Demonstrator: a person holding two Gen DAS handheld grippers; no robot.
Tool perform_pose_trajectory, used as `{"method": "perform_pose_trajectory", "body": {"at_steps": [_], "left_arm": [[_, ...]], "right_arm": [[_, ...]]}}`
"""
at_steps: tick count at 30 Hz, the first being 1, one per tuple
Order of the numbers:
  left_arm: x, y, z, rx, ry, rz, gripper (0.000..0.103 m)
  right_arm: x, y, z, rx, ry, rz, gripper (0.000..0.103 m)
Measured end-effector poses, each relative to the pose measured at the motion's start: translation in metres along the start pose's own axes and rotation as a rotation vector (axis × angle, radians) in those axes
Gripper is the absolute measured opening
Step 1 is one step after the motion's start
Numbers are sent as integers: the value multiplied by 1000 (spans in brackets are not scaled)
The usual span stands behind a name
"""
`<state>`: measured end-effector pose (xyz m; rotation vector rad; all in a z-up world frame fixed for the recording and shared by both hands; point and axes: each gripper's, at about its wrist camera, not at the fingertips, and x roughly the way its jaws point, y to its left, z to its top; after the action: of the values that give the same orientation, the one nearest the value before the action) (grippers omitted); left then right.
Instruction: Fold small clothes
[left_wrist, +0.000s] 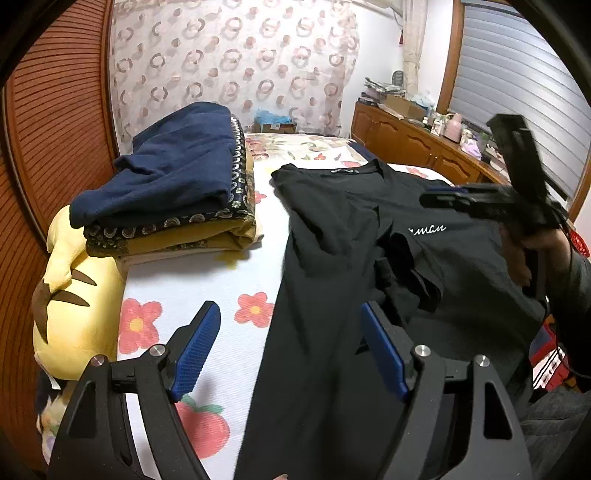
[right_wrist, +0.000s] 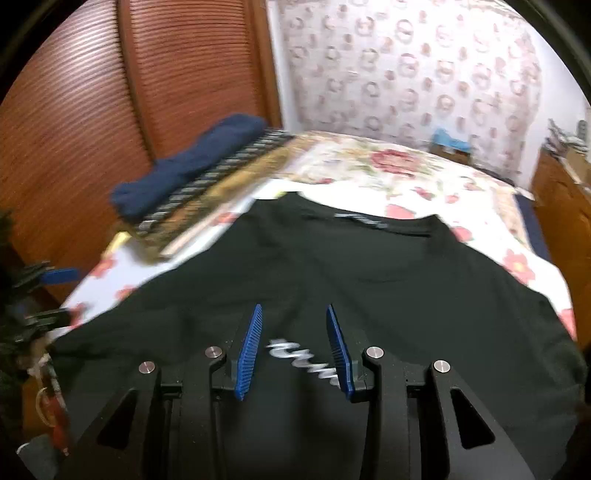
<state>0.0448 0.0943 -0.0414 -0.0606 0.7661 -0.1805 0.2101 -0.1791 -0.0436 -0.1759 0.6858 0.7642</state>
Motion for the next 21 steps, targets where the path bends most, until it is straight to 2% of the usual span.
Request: {"method": "perform_pose_trajectory", "body": {"at_steps": [6, 10, 11, 12, 18, 21], "left_arm": [[-1, -2, -2, 0, 0, -5, 79], [-1, -3, -4, -5, 2, -8, 79], [-1, -3, -5, -6, 3, -9, 79], [-1, -4, -5, -6, 3, -11, 79], [-3, -7, -5, -8, -9, -17, 79], [-5, -11, -5, -1, -14, -23, 79]], "right_arm": [[-3, 27, -18, -67, 11, 122, 38], [13, 29, -24, -112, 51, 82, 38], [15, 27, -29, -111, 67, 82, 27], [15, 26, -31, -116, 74, 93, 5], [-19, 9, -24, -78, 14, 102, 4], [-49, -7, -41, -9, -4, 75, 4]]}}
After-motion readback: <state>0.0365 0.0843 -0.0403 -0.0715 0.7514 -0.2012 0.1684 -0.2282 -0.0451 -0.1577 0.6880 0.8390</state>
